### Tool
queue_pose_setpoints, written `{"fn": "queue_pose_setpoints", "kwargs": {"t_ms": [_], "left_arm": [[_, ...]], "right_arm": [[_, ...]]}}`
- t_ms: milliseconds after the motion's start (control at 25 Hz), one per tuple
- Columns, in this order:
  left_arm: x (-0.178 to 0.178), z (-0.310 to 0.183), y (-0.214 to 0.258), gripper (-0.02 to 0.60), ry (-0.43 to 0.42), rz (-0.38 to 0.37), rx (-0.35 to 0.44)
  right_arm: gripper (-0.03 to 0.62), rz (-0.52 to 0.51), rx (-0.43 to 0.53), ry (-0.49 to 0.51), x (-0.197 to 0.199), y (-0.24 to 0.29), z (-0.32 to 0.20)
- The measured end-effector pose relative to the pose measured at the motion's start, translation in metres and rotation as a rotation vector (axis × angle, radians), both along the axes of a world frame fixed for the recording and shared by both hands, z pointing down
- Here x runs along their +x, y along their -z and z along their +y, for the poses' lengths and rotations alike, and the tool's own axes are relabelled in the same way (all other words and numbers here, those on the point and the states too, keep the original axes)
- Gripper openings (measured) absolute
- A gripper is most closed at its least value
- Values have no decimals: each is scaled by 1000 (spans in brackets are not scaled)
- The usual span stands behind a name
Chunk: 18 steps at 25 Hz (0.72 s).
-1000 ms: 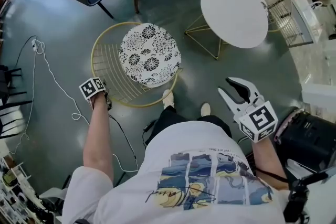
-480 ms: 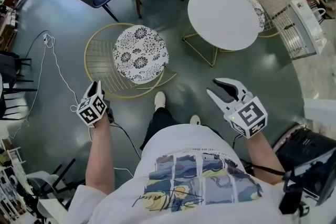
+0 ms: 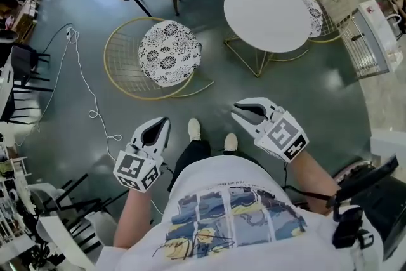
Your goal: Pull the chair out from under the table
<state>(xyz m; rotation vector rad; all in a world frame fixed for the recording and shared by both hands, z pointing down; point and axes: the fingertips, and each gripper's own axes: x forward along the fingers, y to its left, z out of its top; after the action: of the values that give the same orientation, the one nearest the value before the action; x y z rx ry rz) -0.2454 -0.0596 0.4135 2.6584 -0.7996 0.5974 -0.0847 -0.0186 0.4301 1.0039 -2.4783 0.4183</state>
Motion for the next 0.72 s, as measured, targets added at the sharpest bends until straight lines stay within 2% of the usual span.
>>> {"fn": "queue_pose_setpoints", "kwargs": {"t_ms": [120, 240, 480, 720], "left_arm": [[24, 33, 17, 12, -131, 67, -3], [37, 44, 30, 12, -181, 82, 2], [26, 51, 51, 11, -223, 116, -12], [2, 50, 54, 12, -208, 127, -28]], "right_arm": [[60, -7, 14, 12, -13, 3, 5], [48, -16, 26, 19, -24, 7, 4], [34, -9, 48, 57, -60, 19, 8], [25, 11, 67, 72, -87, 33, 11]]}}
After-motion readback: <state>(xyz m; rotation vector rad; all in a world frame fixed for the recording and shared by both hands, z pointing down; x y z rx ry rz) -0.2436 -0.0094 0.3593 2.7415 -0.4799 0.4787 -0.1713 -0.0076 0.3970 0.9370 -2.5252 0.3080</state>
